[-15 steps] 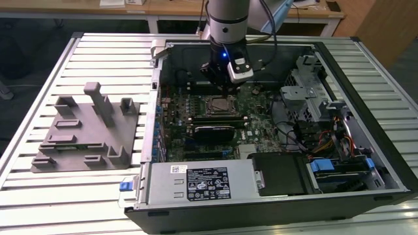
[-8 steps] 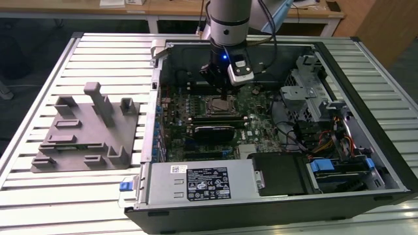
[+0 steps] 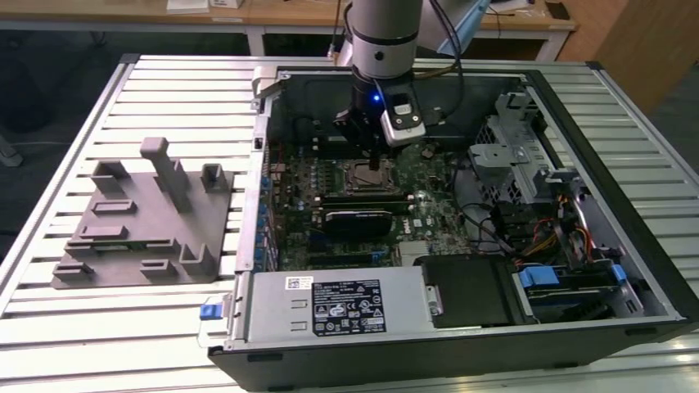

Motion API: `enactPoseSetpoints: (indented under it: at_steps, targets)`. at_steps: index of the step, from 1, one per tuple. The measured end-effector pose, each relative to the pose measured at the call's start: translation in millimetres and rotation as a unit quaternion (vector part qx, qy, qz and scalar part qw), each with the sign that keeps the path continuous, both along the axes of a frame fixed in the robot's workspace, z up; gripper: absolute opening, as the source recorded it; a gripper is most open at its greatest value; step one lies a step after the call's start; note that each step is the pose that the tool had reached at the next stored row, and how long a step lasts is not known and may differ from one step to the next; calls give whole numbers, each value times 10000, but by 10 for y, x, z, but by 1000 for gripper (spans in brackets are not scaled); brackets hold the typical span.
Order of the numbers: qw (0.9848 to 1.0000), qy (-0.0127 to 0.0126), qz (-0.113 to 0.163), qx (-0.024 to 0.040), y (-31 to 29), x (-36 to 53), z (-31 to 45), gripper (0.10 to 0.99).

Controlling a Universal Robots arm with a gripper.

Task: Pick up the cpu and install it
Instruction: 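Install the first cpu locking lever, then install the second cpu locking lever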

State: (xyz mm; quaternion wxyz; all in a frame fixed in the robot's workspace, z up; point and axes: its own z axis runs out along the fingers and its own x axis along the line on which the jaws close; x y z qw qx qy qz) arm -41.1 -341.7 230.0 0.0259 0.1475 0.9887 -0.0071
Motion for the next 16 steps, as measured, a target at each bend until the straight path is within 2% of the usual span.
enactPoseSetpoints:
  at_steps: [10,16]
  targets:
    - [10000,0,1,0,-9,0,0,106]
    - [10000,0,0,0,-9,0,62,106]
